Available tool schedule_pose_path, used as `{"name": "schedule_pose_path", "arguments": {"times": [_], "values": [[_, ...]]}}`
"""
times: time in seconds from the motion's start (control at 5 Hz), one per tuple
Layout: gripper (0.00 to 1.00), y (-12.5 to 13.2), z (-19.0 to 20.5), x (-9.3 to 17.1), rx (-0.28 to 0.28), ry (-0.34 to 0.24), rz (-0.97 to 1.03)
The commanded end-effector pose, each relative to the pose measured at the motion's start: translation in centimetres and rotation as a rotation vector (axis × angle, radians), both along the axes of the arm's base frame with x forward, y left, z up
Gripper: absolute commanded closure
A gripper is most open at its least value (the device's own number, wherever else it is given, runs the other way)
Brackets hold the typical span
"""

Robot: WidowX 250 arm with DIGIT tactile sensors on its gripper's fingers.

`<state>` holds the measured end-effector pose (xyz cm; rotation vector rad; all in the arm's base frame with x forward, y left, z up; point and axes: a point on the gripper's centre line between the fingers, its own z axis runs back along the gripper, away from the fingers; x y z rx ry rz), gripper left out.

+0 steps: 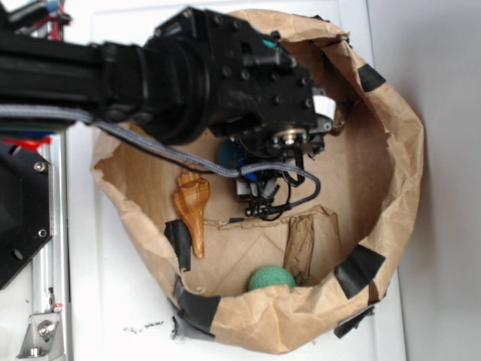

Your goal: Grab the blue ball.

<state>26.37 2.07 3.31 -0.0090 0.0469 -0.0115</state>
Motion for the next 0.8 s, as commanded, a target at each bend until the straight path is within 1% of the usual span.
{"name": "schedule_pose_path", "arguments": {"times": [0.0, 0.2, 0.4, 0.6], "values": [[1.0, -1.6, 11.9, 1.3, -0.077, -0.214, 0.028], [1.0, -2.6, 15.8, 0.1, -0.06, -0.241, 0.005], [1.0, -2.9, 15.7, -0.3, -0.048, -0.23, 0.003], [1.0, -3.1, 15.5, -0.4, -0.024, -0.229, 0.004]]}}
